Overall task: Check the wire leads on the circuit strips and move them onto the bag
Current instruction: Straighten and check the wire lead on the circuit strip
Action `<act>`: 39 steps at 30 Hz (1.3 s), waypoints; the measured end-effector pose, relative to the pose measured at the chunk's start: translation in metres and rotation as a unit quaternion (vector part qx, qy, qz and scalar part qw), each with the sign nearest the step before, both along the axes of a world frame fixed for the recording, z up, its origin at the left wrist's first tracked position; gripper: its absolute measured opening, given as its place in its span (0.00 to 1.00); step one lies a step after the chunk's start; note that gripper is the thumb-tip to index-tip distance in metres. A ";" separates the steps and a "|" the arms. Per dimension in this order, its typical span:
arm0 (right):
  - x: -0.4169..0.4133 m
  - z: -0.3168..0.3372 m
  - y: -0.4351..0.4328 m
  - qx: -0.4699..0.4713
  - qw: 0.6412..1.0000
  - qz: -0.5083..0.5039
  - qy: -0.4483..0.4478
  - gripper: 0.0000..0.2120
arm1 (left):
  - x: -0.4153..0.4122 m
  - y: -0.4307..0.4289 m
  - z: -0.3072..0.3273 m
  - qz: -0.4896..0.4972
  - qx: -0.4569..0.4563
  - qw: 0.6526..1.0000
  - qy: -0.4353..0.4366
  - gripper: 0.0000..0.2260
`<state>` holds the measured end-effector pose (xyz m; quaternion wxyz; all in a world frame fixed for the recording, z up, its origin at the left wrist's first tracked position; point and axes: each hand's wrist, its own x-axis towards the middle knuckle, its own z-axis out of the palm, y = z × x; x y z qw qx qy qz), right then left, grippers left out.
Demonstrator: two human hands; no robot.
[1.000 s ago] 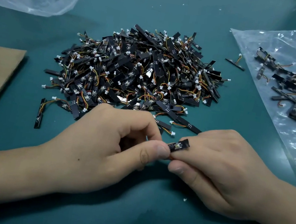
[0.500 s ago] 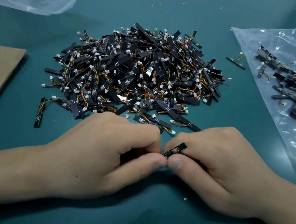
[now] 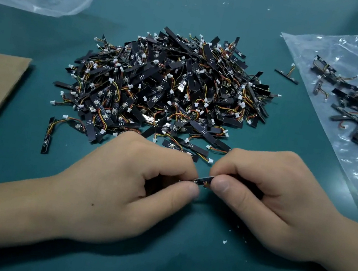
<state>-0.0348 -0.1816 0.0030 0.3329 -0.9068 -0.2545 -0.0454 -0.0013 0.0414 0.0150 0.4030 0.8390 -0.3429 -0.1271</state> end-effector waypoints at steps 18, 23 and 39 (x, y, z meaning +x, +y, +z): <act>0.001 -0.001 0.001 -0.090 0.995 0.051 -0.006 0.12 | 0.002 0.001 0.003 -0.010 0.024 1.000 -0.017 0.07; 0.002 -0.001 0.001 -0.097 0.994 0.052 -0.005 0.14 | 0.001 -0.001 0.002 -0.009 0.020 1.000 -0.020 0.10; 0.001 -0.001 0.001 -0.099 0.994 0.050 -0.007 0.15 | 0.003 0.000 0.005 -0.006 0.030 1.000 -0.001 0.07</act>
